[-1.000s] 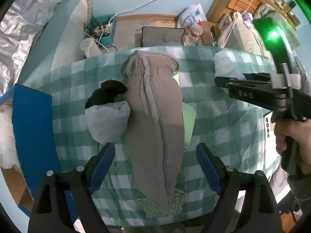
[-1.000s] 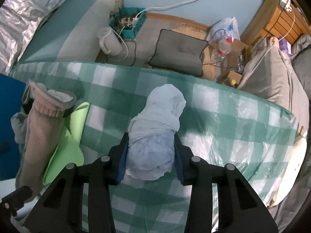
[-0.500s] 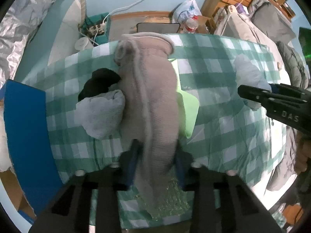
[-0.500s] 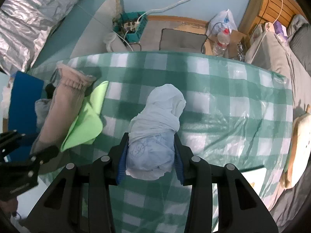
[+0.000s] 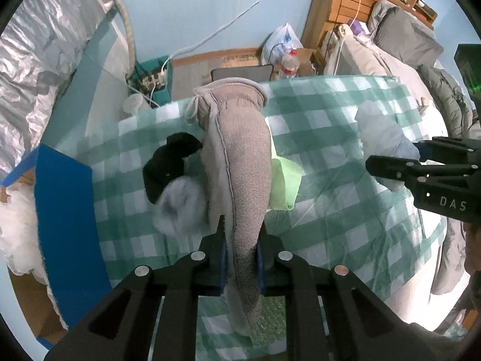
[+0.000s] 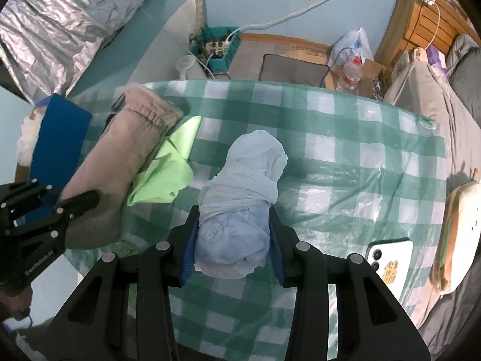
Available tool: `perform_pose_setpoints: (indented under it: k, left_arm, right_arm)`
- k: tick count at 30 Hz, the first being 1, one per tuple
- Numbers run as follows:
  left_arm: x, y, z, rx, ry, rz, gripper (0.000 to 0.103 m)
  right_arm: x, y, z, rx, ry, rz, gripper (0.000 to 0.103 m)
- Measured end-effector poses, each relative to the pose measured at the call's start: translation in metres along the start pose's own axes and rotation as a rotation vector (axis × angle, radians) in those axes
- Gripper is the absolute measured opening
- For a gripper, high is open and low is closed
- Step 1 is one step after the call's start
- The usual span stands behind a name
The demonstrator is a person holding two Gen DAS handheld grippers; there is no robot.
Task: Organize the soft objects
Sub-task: 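Grasp the long gray sock with the left tool while the right tool holds the blue cloth, then lift and carry the gray sock and blue cloth with both tools over the cardboard box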
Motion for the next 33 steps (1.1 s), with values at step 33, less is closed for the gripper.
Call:
perform_pose_setpoints:
  k: [33]
  left_arm:
    - [0.087, 0.008, 0.022, 0.014, -0.037, -0.157, 0.014]
  right_arm:
    - [0.067, 0.011, 0.060, 0.046, 0.031, -0.118, 0.040]
Point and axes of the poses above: each gripper's, at about its wrist camera, not at the fingertips, and x roughly against the way its jaws point, z to its left, y to its top, the point moved 2 cm from there along -x, roughly the way its jaws point, and after that the axes turned 15 degrees about -z, right-handed, at the moved point
